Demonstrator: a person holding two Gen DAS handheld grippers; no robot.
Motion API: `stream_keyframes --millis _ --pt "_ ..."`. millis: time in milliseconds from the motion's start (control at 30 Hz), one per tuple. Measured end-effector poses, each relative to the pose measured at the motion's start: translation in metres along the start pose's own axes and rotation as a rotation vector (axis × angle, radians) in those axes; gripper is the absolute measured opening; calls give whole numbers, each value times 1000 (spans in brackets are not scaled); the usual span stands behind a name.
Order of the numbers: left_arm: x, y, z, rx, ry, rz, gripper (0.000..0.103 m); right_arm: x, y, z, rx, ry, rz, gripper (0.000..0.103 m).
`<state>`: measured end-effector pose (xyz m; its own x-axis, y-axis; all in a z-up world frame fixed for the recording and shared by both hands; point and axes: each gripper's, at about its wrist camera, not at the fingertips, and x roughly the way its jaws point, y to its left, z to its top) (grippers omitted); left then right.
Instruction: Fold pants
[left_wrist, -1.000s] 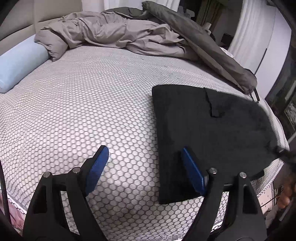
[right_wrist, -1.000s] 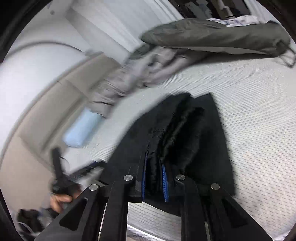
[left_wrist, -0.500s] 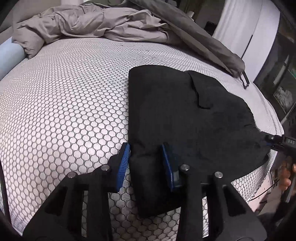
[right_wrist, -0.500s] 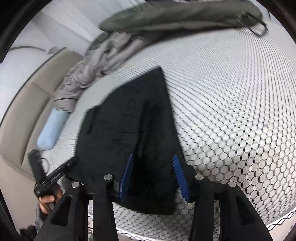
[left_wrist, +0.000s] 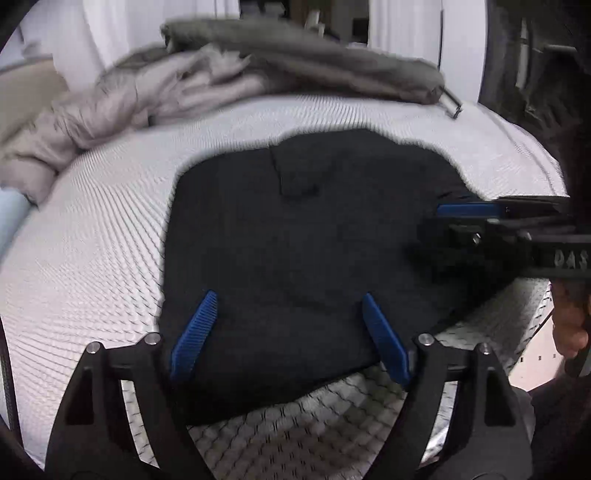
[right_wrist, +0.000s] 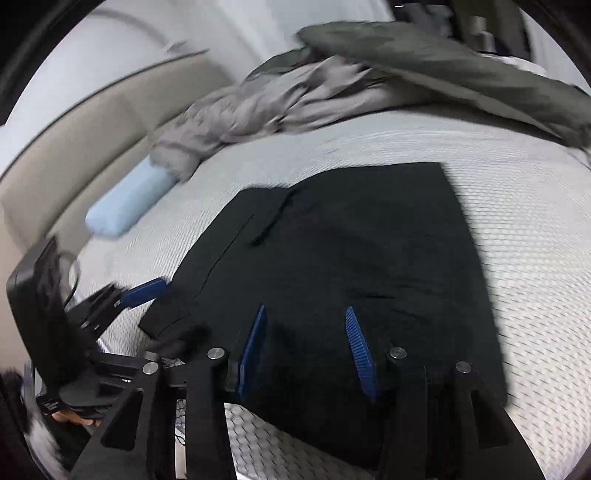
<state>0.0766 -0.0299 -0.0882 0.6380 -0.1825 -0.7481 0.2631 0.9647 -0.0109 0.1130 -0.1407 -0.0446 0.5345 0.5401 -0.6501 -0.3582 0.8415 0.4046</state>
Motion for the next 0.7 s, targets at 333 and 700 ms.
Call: stream_keyframes --millis 333,700 --pt "2 6 -5 -12 -29 4 82 -8 -5 -8 -119 41 -173 32" --pt "30 10 21 30 21 -47 78 43 17 -5 -170 56 -118 38"
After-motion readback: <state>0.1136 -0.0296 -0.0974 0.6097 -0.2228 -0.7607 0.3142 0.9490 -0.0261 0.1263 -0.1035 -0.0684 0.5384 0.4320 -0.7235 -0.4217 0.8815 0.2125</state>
